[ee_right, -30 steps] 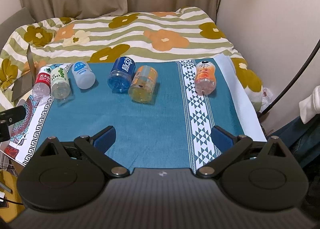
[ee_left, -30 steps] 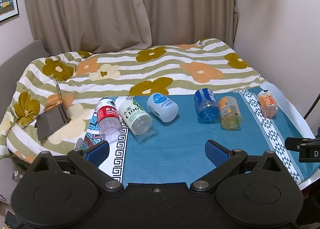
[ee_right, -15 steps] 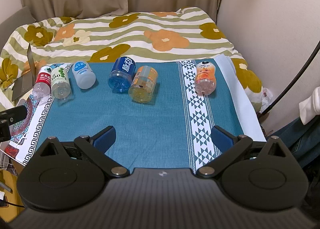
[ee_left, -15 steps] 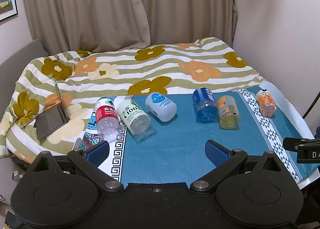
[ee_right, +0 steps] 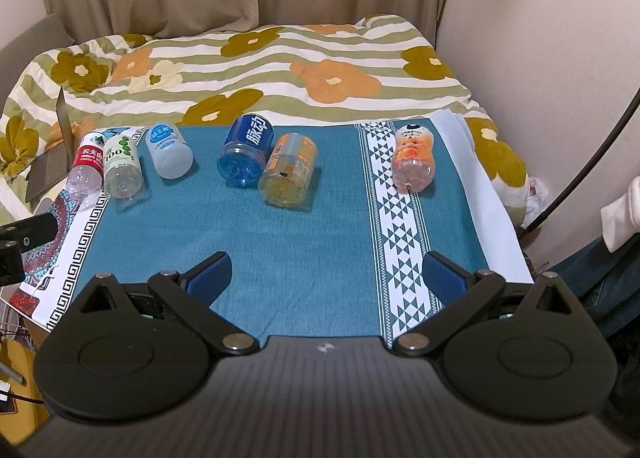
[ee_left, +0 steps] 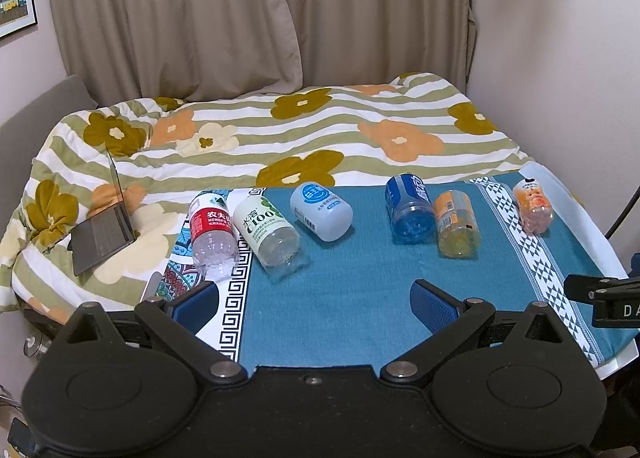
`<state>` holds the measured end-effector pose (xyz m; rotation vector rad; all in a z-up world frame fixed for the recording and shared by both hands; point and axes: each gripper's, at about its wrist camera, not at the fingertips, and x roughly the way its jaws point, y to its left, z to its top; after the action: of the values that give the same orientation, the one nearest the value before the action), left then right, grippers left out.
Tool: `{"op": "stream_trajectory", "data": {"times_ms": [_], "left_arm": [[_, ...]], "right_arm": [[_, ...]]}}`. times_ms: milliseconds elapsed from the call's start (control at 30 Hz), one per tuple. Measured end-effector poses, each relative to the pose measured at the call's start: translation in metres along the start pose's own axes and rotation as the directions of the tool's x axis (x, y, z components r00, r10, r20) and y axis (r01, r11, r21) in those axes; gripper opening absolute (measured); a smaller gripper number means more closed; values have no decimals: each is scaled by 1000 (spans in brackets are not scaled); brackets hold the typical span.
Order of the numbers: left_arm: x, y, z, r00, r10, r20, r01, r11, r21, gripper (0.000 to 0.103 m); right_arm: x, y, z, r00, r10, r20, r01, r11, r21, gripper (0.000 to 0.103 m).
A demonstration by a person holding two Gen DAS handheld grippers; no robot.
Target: Flip cup upright
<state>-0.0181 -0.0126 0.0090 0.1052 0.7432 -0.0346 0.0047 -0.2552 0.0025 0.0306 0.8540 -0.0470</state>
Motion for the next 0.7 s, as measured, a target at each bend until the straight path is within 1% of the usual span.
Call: {"op": "stream_trajectory", "data": {"times_ms": [500,700], "left_arm": [[-3,0,1,1000,7,-2,-7,1000,-4,103],[-5,-6,6,1000,12,-9,-12,1000,-8,103]], "right_arm": [[-3,1,0,1000,-2,0,2,1000,1,103],[-4,-5,1,1000,7,-5,-7,1000,3,103]]}}
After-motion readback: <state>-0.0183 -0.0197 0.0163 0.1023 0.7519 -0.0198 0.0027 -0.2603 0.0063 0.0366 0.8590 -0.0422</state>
